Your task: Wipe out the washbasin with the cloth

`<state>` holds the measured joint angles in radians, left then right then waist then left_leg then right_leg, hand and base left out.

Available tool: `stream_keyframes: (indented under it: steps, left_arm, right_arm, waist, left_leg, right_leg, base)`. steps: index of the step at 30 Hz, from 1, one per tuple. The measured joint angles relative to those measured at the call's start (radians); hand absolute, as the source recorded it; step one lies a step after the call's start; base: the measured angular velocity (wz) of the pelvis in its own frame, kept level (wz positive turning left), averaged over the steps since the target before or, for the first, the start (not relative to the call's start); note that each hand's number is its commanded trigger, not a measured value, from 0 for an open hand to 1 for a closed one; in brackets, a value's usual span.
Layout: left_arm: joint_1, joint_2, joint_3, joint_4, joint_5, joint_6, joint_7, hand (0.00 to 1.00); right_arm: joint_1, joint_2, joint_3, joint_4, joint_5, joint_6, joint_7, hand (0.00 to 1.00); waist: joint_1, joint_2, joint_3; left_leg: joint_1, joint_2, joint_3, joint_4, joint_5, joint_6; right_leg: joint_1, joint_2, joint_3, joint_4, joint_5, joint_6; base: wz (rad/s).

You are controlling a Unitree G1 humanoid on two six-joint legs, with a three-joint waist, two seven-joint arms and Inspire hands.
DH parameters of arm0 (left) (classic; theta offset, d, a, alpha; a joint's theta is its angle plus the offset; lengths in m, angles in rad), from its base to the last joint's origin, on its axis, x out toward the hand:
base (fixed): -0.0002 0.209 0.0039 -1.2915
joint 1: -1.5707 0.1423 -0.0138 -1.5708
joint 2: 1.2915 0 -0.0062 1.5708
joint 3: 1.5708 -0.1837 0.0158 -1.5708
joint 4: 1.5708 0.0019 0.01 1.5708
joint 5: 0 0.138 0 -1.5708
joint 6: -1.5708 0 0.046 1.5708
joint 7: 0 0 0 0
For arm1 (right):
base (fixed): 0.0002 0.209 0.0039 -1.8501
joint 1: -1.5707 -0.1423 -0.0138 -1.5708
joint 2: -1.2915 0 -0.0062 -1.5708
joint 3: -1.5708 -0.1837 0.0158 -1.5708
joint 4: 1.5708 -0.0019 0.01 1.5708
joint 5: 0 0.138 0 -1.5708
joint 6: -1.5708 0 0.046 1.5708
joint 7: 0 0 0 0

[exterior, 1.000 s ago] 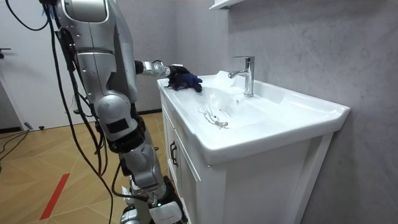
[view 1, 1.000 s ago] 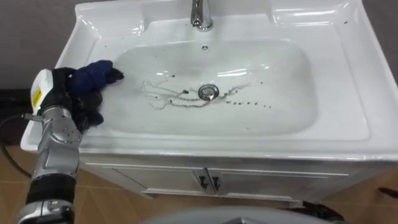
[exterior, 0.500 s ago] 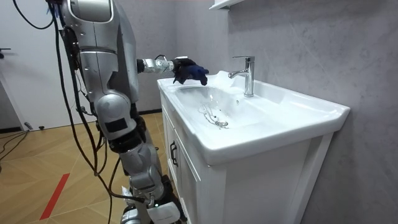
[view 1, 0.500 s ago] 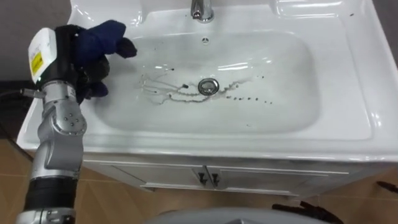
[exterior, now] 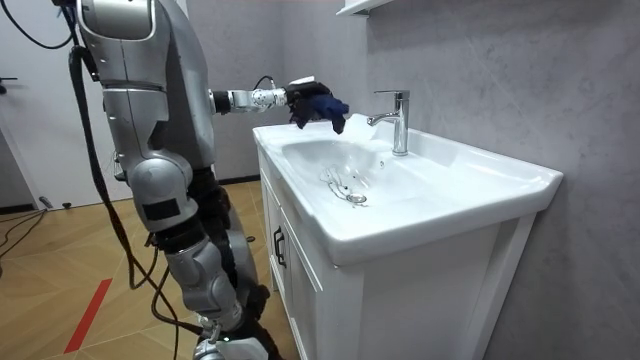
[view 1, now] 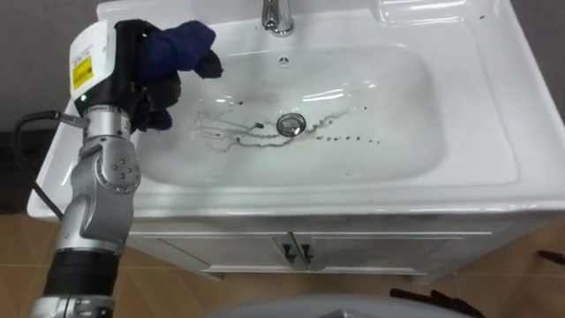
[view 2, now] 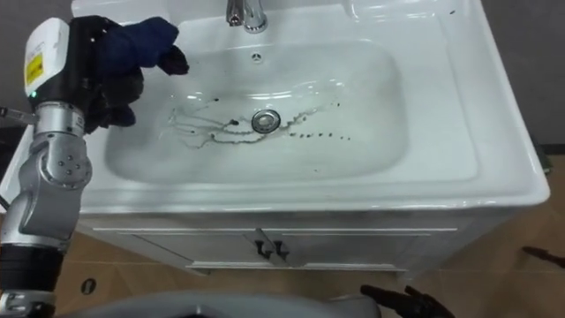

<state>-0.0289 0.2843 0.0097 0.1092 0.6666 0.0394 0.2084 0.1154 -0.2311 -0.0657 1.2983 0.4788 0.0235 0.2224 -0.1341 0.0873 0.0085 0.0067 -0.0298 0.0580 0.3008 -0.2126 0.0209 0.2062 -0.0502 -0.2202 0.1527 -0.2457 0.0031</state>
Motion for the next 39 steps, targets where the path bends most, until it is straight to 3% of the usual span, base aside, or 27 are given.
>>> stream_keyframes:
  steps: [4,9,10,12,13,18,22,24,25,30,39]
  left_arm:
    - [-0.001,0.000,-0.059,0.069,-0.006,0.003,0.002,1.00]
    - [-0.004,0.000,-0.095,0.197,-0.008,0.006,-0.002,1.00]
    - [-0.009,0.000,-0.095,0.233,-0.005,0.013,-0.005,1.00]
    - [-0.017,0.000,-0.094,0.263,0.001,0.029,-0.008,1.00]
    - [-0.037,0.000,-0.094,0.299,0.000,0.028,-0.008,1.00]
    - [-0.143,0.007,-0.088,0.500,-0.008,0.022,-0.006,1.00]
    - [-0.265,0.010,-0.090,0.674,-0.082,-0.015,0.007,1.00]
    - [-0.294,0.010,-0.091,0.725,-0.088,-0.025,0.007,1.00]
    - [-0.306,0.010,-0.091,0.746,-0.088,-0.028,0.008,1.00]
    - [-0.367,0.010,-0.113,0.852,-0.167,-0.043,0.030,1.00]
    - [-0.422,0.016,-0.113,0.953,-0.175,-0.047,0.042,1.00]
  right_arm:
    - [0.001,-0.005,0.001,-0.004,0.037,0.001,-0.001,0.00]
    - [-0.007,-0.008,0.001,-0.004,0.063,0.024,-0.016,0.00]
    - [-0.007,-0.008,-0.002,-0.003,0.060,0.024,-0.017,0.00]
    - [-0.003,-0.014,-0.013,0.000,0.049,0.024,-0.014,0.00]
    - [-0.002,-0.022,-0.016,0.005,0.049,0.022,-0.013,0.00]
    - [0.010,-0.047,-0.023,0.005,-0.016,0.021,-0.014,0.00]
    - [0.014,-0.049,-0.024,-0.012,-0.077,0.022,-0.045,0.00]
    - [0.012,-0.050,-0.021,-0.014,-0.097,0.023,-0.068,0.00]
    - [0.011,-0.050,-0.017,-0.018,-0.102,0.023,-0.078,0.00]
    - [-0.025,-0.049,0.013,-0.029,-0.094,0.043,-0.124,0.00]
    - [-0.076,-0.046,0.025,-0.033,-0.116,0.045,-0.177,0.00]
  waist:
    - [-0.002,0.015,-0.0060]
    - [-0.009,0.017,-0.0051]
    - [-0.013,0.021,-0.0076]
    - [-0.026,0.023,-0.0045]
    - [-0.025,0.024,0.0031]
    - [-0.029,0.021,0.0066]
    - [-0.032,-0.008,0.0171]
    - [-0.034,-0.020,0.0144]
    - [-0.034,-0.021,0.0054]
    - [-0.037,-0.028,0.0058]
    - [-0.058,-0.028,0.0054]
  left_leg:
    - [-0.029,0.003,-0.001,0.007,0.000,0.000]
    - [-0.052,0.003,0.001,0.011,0.000,0.000]
    - [-0.057,0.003,0.001,0.011,0.000,0.000]
    - [-0.073,0.004,0.001,0.020,0.000,0.000]
    - [-0.083,0.008,0.008,0.027,0.000,0.000]
    - [-0.128,0.025,0.040,0.032,0.000,0.001]
    - [-0.164,0.024,0.069,0.051,0.001,0.003]
    - [-0.176,0.027,0.083,0.062,0.001,0.002]
    - [-0.192,0.032,0.094,0.071,0.000,0.002]
    - [-0.228,0.034,0.123,0.099,0.001,0.002]
    - [-0.260,0.040,0.130,0.131,0.001,0.002]
  right_leg:
    - [-0.031,0.001,-0.002,0.008,0.000,0.000]
    - [-0.061,0.000,0.001,0.021,-0.003,-0.001]
    - [-0.066,0.000,0.002,0.022,-0.003,-0.001]
    - [-0.080,0.001,0.007,0.026,-0.003,-0.001]
    - [-0.091,0.001,0.013,0.038,-0.003,-0.001]
    - [-0.166,0.005,0.033,0.097,-0.006,-0.005]
    - [-0.246,-0.007,0.067,0.192,-0.047,-0.011]
    - [-0.280,-0.009,0.084,0.216,-0.058,-0.013]
    - [-0.306,-0.008,0.091,0.233,-0.062,-0.016]
    - [-0.376,-0.017,0.121,0.318,-0.083,-0.022]
    - [-0.426,-0.016,0.134,0.369,-0.095,-0.027]
  base:
    - [-0.01]
    - [-0.01]
    - [0.00]
    - [0.00]
    - [0.00]
    - [-0.18]
    - [-0.18]
    - [-0.23]
    - [-0.25]
    - [-0.16]
    - [-0.02]
